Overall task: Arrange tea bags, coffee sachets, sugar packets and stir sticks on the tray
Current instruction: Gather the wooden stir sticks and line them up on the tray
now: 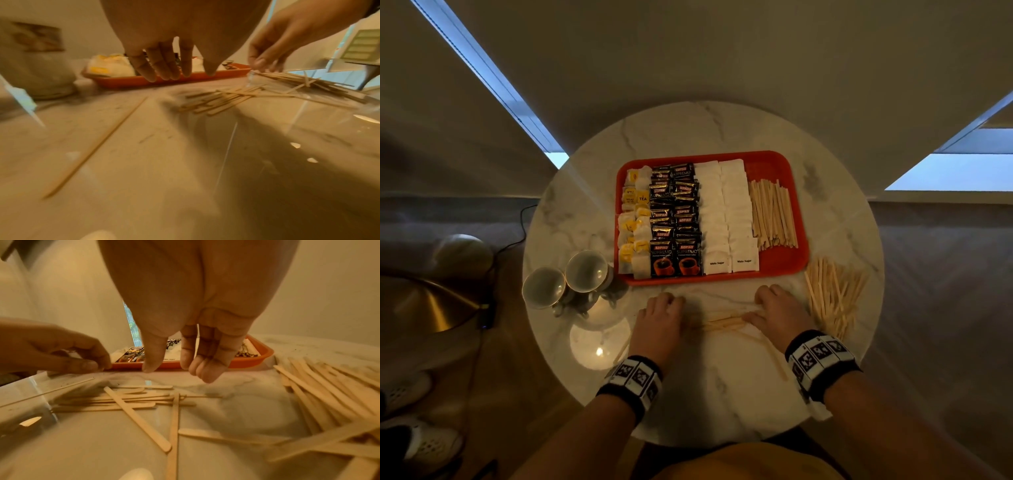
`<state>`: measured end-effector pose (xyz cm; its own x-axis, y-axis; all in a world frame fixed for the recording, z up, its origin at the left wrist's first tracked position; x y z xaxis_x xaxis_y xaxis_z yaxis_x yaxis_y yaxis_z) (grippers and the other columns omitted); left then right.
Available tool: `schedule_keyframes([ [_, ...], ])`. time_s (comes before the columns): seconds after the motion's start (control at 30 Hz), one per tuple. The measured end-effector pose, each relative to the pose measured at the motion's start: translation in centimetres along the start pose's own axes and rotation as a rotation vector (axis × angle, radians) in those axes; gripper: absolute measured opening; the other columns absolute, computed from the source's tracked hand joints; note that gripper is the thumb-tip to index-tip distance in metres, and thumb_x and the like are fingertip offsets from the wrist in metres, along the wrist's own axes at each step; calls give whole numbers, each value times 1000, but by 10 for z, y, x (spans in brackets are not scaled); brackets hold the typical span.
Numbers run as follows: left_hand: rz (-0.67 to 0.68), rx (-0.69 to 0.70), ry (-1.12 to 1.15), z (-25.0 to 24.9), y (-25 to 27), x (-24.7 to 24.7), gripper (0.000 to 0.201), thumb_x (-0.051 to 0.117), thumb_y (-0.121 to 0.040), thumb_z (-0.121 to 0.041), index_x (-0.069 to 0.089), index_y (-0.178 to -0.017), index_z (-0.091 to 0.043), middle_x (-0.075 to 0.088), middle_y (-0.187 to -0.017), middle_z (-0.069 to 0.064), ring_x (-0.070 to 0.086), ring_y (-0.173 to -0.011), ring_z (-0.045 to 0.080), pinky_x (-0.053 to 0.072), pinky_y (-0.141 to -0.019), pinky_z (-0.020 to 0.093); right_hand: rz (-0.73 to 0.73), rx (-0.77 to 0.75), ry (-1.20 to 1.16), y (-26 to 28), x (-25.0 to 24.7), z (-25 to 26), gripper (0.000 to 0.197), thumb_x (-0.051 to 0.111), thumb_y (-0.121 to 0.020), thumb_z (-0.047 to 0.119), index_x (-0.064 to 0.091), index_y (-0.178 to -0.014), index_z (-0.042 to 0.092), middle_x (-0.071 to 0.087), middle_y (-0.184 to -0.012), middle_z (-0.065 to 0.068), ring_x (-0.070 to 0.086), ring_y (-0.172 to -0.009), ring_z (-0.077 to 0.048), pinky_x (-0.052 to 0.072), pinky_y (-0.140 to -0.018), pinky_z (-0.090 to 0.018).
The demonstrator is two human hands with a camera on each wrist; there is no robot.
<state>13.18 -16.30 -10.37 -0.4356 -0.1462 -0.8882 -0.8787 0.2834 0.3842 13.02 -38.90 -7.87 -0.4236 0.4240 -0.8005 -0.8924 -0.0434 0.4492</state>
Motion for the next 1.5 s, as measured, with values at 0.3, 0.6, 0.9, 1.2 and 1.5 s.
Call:
schedule_keyframes([
  [0.3, 26, -241, 166, 66, 8, 4, 40, 45, -101, -3, 44, -141, -2, 45, -137, 21, 49, -124, 35, 43, -105, 39, 211, 125, 265, 25, 37, -3, 43, 54, -98, 12, 44, -139, 10, 60, -128, -9, 61, -114, -26, 48, -89, -33],
  [0.6, 28, -11, 278, -1, -33, 0, 38, 43, -106, -17, 49, -143, -13, 43, -148, 11, 45, -133, 27, 38, -112, 35, 254, -81, 320, 21, 56, 21, 51, 45, -89, -10, 50, -133, 14, 53, -126, -9, 54, -114, -27, 45, -87, -34],
  [0.9, 178, 400, 93, -56, -7, 32, 66, 58, -98, -44, 36, -153, -15, 37, -148, 7, 37, -133, 24, 34, -114, 32, 78, -121, 222, 2, 44, 38, 50, 62, -91, 12, 42, -136, 20, 41, -133, -5, 45, -121, -26, 44, -95, -33],
  [1.2, 129, 325, -1, -61, -20, 29, 37, 38, -106, -16, 44, -142, -9, 45, -142, 12, 42, -125, 28, 34, -107, 32, 116, -222, 313, -8, 46, 40, 34, 53, -99, 21, 51, -133, 20, 50, -133, -4, 42, -125, -25, 36, -106, -36],
  [1.5, 174, 305, -166, -73, -15, 33, 38, 31, -107, -19, 39, -143, -9, 41, -144, 14, 41, -127, 32, 35, -105, 40, 160, -158, 235, -10, 55, 35, 28, 53, -99, 17, 52, -127, 16, 53, -129, -7, 49, -121, -25, 40, -102, -35],
])
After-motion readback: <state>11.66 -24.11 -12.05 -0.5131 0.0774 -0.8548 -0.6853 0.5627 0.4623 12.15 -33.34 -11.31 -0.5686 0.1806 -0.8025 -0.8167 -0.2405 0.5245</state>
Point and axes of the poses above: each hand's wrist, its own y-axis away from the middle knuckle, its own x-axis out of the palm, z = x × y, the point moved 8 cm from there along -y, towards the middle knuckle
